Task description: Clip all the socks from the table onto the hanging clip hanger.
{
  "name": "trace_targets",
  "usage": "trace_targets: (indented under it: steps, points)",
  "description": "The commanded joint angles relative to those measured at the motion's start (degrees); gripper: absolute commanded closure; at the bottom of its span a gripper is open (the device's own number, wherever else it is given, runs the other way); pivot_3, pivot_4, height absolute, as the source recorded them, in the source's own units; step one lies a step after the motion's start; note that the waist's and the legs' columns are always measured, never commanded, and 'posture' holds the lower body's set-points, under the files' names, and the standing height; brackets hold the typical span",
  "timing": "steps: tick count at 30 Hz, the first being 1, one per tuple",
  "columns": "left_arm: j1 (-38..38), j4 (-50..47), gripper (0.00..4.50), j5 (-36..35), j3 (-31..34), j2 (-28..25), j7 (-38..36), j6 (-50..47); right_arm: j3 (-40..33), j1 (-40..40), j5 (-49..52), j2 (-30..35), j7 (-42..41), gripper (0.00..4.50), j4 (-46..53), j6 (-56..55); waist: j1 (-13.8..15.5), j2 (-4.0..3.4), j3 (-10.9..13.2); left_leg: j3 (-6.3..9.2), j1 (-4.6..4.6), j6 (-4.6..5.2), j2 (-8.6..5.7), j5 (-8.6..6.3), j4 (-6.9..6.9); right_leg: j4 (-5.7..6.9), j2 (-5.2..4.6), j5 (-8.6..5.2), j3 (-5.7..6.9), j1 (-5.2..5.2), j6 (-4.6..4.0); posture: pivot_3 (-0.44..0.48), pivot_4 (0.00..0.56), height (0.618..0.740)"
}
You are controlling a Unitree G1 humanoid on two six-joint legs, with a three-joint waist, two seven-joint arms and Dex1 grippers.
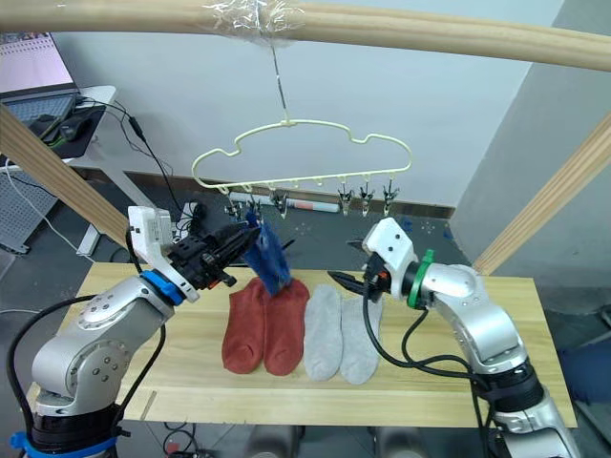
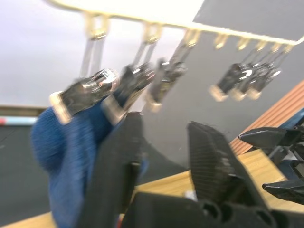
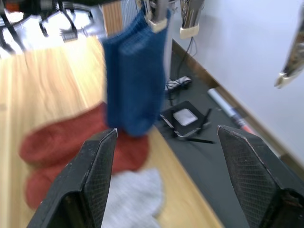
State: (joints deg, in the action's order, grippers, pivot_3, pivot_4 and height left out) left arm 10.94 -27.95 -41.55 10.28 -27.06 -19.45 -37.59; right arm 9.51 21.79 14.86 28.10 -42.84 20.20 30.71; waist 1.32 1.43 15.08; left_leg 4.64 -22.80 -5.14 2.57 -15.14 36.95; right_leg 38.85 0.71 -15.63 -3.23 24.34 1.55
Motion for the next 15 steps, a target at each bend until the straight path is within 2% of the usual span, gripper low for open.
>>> trace_targets:
  steps: [1, 9, 15]
  points:
    - [0.9, -4.0, 3.23, 2.9, -2.9, 1.6, 1.4, 2.1, -4.9, 0.0, 5.7, -1.1, -0.7, 0.97, 3.2, -0.3, -0.1, 0.02, 0.0, 0.00, -0.01, 0.00, 0.00, 0.00, 0.00, 0.00, 0.01, 0.02, 0.00, 0.00, -0.04, 0.113, 0.248, 0.740]
    - [1.6, -2.6, 3.23, 14.8, -8.1, 5.9, 5.4, 9.4, -7.8, 3.0, 15.7, -4.2, 0.4, 0.97, 8.6, 4.5, -0.1, 0.02, 0.0, -0.01, 0.02, 0.00, 0.00, 0.00, 0.03, 0.03, 0.02, 0.03, -0.04, -0.01, -0.05, 0.100, 0.242, 0.740]
    - [0.8, -0.3, 3.23, 19.8, -8.1, 8.4, 7.1, 12.9, -7.6, 4.6, 19.9, -3.7, 0.8, 0.97, 10.2, 7.5, -0.1, 0.02, 0.0, -0.02, 0.01, 0.00, -0.01, 0.00, 0.03, 0.03, 0.02, 0.04, -0.04, -0.01, -0.06, 0.096, 0.244, 0.740]
